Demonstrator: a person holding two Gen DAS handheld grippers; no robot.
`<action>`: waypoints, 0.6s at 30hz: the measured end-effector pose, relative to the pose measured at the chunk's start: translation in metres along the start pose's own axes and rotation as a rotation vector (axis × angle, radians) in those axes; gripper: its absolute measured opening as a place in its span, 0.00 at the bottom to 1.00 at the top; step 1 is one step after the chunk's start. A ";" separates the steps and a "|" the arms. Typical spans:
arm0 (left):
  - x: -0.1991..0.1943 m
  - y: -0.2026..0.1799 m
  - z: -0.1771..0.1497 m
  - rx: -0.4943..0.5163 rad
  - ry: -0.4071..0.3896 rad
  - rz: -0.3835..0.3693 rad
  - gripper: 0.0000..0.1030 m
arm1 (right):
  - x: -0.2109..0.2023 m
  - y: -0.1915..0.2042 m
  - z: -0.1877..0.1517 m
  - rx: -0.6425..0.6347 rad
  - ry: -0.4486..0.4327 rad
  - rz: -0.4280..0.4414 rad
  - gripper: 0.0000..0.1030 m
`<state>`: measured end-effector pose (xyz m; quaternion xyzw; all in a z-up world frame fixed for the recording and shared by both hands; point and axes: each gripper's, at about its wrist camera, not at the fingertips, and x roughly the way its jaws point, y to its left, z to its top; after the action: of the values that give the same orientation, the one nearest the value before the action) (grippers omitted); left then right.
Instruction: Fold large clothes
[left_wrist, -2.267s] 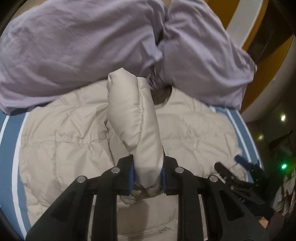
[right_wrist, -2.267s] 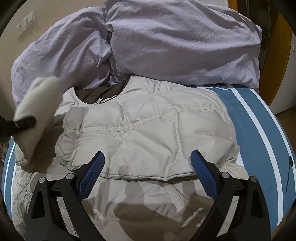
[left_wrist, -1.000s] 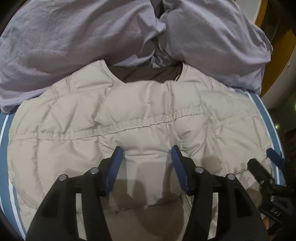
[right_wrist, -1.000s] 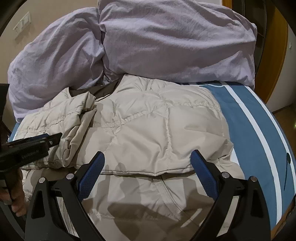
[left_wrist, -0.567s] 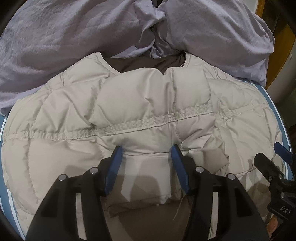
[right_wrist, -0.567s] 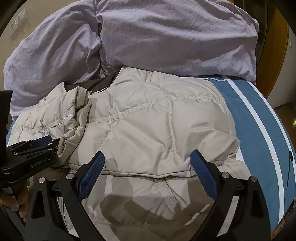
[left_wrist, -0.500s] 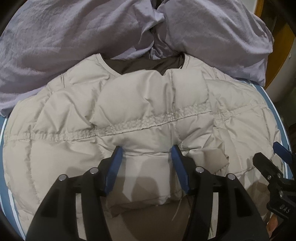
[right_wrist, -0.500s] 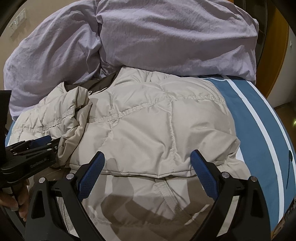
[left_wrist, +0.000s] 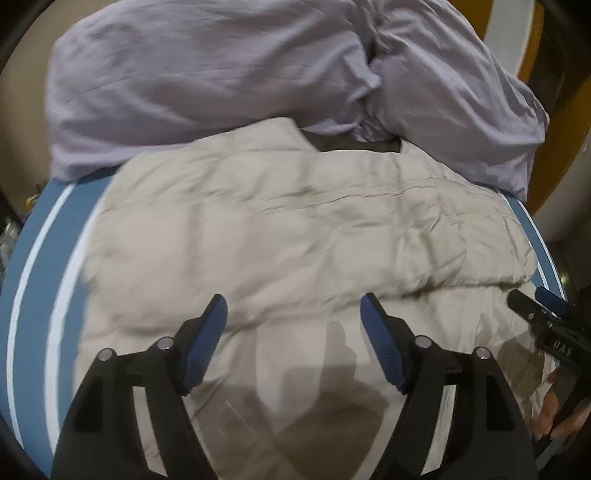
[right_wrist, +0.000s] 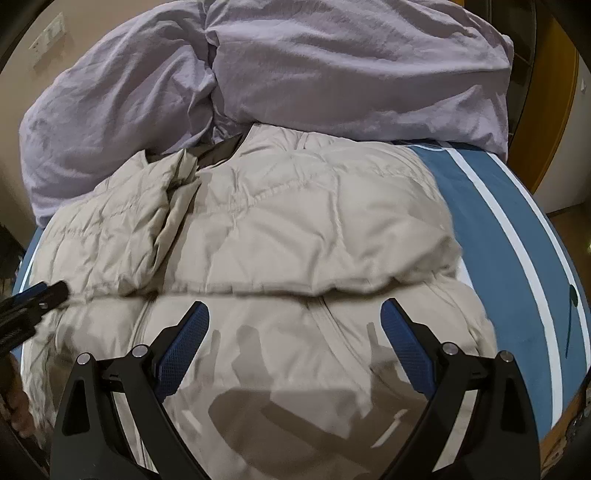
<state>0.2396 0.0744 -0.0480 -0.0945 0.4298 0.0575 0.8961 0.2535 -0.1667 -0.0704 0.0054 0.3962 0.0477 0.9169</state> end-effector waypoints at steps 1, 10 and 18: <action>-0.010 0.011 -0.009 -0.014 -0.007 0.013 0.76 | -0.006 -0.004 -0.005 -0.004 0.001 0.003 0.93; -0.069 0.090 -0.086 -0.140 -0.010 0.113 0.79 | -0.041 -0.061 -0.051 0.014 0.044 0.018 0.93; -0.090 0.127 -0.138 -0.215 0.021 0.129 0.79 | -0.054 -0.122 -0.091 0.090 0.114 0.002 0.93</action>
<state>0.0553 0.1665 -0.0779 -0.1627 0.4356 0.1600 0.8707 0.1606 -0.2956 -0.0998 0.0444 0.4494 0.0310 0.8917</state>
